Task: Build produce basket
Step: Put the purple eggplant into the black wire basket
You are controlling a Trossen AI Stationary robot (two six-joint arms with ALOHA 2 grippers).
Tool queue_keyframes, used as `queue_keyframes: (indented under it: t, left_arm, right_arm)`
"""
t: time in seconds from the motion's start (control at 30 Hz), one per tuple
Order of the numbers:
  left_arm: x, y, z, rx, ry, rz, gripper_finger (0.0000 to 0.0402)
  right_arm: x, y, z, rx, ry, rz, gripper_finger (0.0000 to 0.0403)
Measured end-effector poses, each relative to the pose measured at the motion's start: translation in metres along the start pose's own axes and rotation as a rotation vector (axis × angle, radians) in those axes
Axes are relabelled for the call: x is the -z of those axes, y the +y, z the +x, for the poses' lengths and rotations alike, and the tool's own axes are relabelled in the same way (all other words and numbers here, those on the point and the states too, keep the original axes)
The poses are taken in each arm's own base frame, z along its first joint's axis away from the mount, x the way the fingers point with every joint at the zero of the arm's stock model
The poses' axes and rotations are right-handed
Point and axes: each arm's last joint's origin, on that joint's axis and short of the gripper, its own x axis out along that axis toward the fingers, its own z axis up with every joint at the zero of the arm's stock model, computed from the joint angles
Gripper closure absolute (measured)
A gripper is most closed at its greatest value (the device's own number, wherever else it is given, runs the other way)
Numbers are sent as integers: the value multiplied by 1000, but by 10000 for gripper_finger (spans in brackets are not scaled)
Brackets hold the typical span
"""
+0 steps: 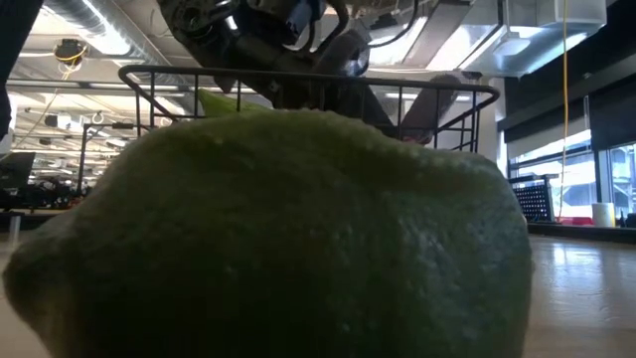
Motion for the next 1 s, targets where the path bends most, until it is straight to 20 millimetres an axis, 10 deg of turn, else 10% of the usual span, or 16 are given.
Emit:
queue_keyframes:
  t: [1.0]
  left_arm:
    - [2,1,0,-36,10,-76,307]
  right_arm:
    - [0,0,0,0,0,3,319]
